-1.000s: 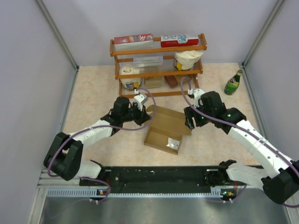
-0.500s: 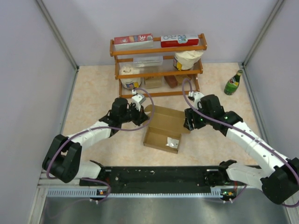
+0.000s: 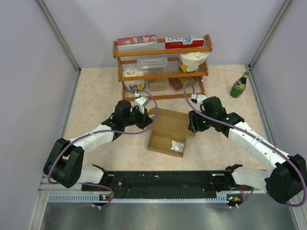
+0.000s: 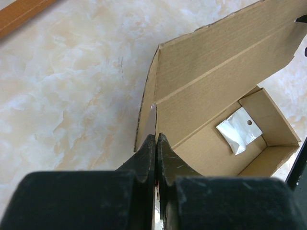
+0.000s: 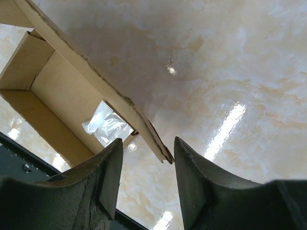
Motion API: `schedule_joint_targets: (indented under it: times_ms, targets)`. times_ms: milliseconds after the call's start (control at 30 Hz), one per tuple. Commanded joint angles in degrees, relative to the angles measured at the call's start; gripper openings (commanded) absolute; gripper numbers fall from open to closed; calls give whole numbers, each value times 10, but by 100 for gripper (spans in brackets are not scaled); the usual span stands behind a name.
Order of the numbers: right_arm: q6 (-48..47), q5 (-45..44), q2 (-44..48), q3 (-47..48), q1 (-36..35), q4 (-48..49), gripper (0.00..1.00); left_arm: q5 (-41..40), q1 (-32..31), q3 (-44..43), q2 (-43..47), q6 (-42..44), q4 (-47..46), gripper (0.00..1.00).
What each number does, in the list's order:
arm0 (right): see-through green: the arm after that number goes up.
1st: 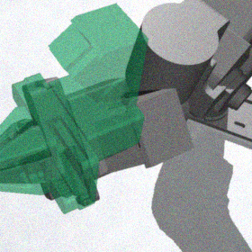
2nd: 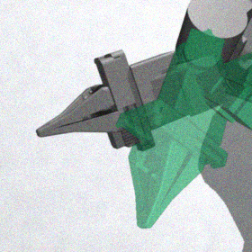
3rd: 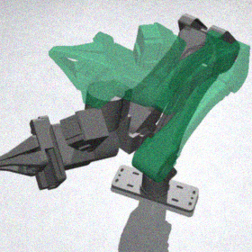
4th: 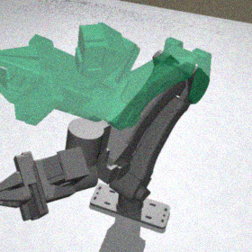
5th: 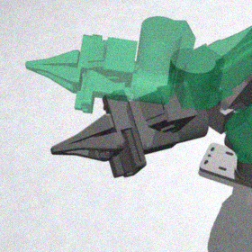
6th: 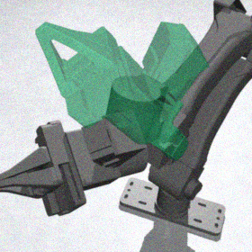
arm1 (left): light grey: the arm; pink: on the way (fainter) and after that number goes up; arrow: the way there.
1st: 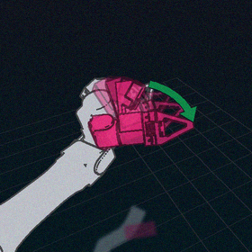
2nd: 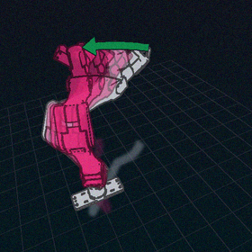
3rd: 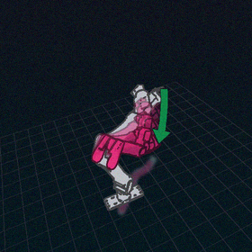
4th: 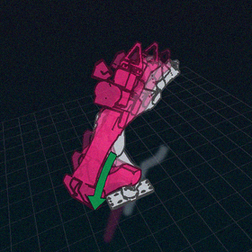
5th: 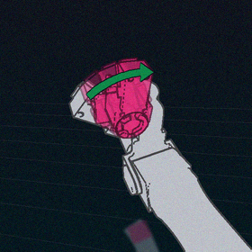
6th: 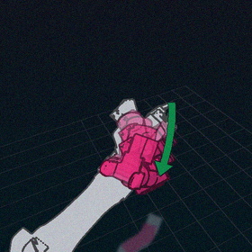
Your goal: Fold the paper box
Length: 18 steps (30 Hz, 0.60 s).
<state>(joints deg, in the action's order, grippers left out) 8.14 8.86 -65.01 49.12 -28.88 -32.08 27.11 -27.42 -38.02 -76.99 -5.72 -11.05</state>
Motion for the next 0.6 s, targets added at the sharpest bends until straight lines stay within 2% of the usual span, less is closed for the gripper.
schedule_joint_targets:
  times_ms: [0,267,567]
  targets:
    - [-1,-6,-7,-2,6,32,45,-12,3,5,14,0,-10,0]
    - [14,3,2,-10,6,39,25,-47,3,8,22,-29,-14,0]
    - [35,19,7,-19,6,69,16,-78,-3,27,56,-66,-30,0]
